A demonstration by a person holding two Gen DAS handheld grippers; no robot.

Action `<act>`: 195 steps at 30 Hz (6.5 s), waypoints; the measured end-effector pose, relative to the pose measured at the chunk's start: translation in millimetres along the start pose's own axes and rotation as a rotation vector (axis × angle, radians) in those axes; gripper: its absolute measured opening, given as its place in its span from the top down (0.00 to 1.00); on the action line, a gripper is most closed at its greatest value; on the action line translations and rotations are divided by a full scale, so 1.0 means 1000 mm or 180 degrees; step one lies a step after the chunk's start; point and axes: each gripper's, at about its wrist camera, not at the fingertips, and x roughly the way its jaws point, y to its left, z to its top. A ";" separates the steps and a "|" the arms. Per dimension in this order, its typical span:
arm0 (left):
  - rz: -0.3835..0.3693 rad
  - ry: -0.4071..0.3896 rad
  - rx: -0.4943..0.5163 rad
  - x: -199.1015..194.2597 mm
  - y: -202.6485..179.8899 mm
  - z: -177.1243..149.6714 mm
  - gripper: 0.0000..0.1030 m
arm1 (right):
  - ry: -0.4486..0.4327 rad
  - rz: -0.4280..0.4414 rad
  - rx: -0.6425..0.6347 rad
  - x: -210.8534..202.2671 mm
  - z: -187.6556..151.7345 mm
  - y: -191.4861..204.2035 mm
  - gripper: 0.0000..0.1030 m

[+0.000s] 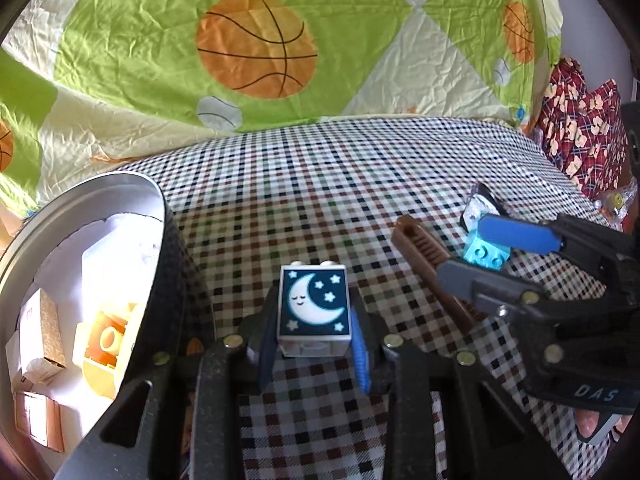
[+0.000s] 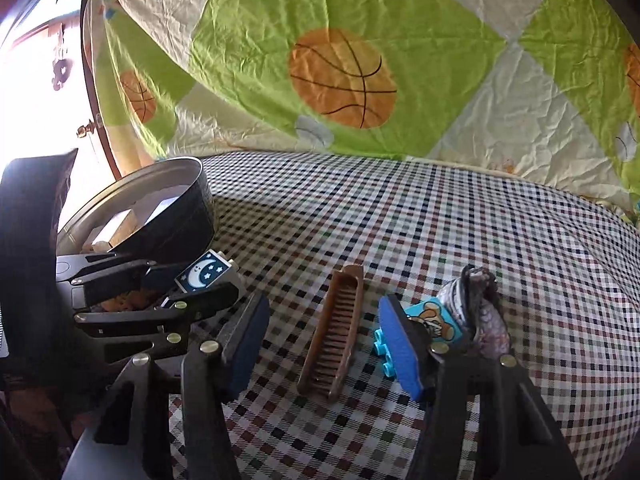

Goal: Organize rigid objects
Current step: 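Lift moon-print block with left gripper while right gripper grasps brown comb, then carry moon-print block toward tin with left gripper while right gripper carries brown comb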

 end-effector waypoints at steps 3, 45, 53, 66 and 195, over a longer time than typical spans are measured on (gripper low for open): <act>0.0026 0.0000 0.0001 0.000 -0.001 0.000 0.71 | 0.0086 -0.0018 -0.0042 0.005 0.000 0.003 0.44; 0.0215 -0.0337 -0.0039 -0.019 -0.001 -0.003 0.71 | -0.0079 -0.0454 -0.0172 0.017 -0.007 0.018 0.73; 0.0289 -0.0492 -0.0011 -0.028 -0.002 -0.005 0.71 | -0.0344 -0.0456 -0.0260 0.004 -0.010 0.022 0.73; 0.0330 -0.0640 -0.0023 -0.038 -0.001 -0.007 0.71 | -0.0606 -0.0449 -0.0185 -0.008 -0.016 0.020 0.73; 0.0478 -0.1194 -0.0497 -0.108 0.055 -0.047 0.71 | -0.1300 -0.0174 -0.0631 -0.036 -0.026 0.090 0.73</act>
